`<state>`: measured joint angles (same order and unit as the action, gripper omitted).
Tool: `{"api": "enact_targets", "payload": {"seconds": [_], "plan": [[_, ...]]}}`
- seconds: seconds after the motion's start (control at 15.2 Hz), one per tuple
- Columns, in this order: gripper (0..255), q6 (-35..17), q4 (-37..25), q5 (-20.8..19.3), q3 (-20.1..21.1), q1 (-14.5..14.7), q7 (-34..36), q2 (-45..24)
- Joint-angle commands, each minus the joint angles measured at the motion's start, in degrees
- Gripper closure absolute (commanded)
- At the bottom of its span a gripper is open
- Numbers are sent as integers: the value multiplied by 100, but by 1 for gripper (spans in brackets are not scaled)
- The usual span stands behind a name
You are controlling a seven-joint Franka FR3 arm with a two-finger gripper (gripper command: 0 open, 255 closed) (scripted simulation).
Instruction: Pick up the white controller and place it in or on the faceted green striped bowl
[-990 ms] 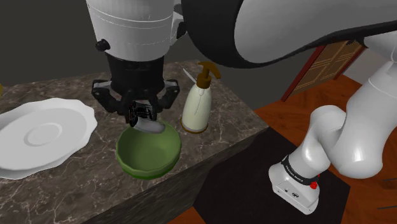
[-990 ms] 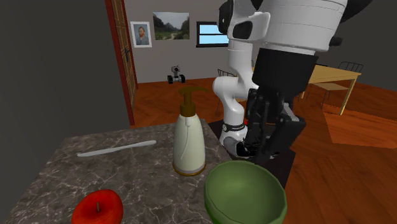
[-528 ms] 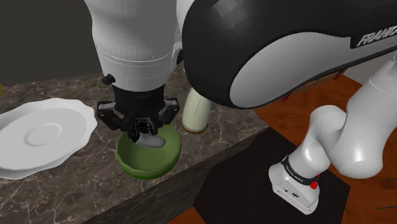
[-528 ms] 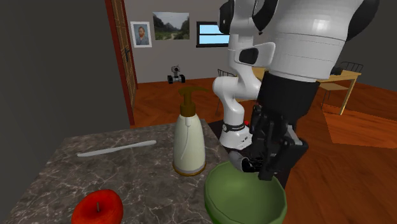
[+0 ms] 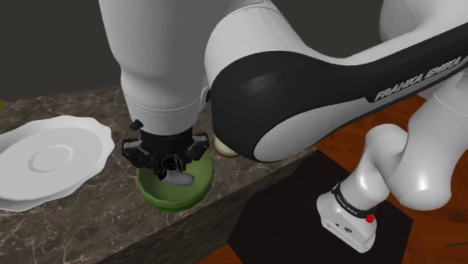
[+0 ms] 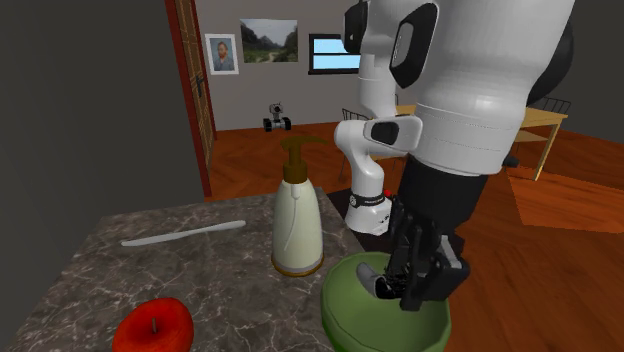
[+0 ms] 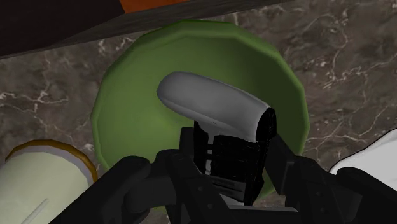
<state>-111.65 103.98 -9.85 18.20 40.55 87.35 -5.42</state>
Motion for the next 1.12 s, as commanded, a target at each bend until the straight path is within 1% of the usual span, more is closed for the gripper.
{"api": "enact_targets", "payload": {"seconds": [0.0, 0.46, 0.53, 0.86, 1.06], "plan": [[255, -101, 85, -10, -4, -3, 13, -13], [255, -100, 84, -11, -4, -3, 13, -14], [0, -101, 84, -11, -4, -3, 13, -14], [0, -100, 84, -11, -4, -3, 13, -14], [0, 443, -360, 52, 28, 26, -31, 92]]}}
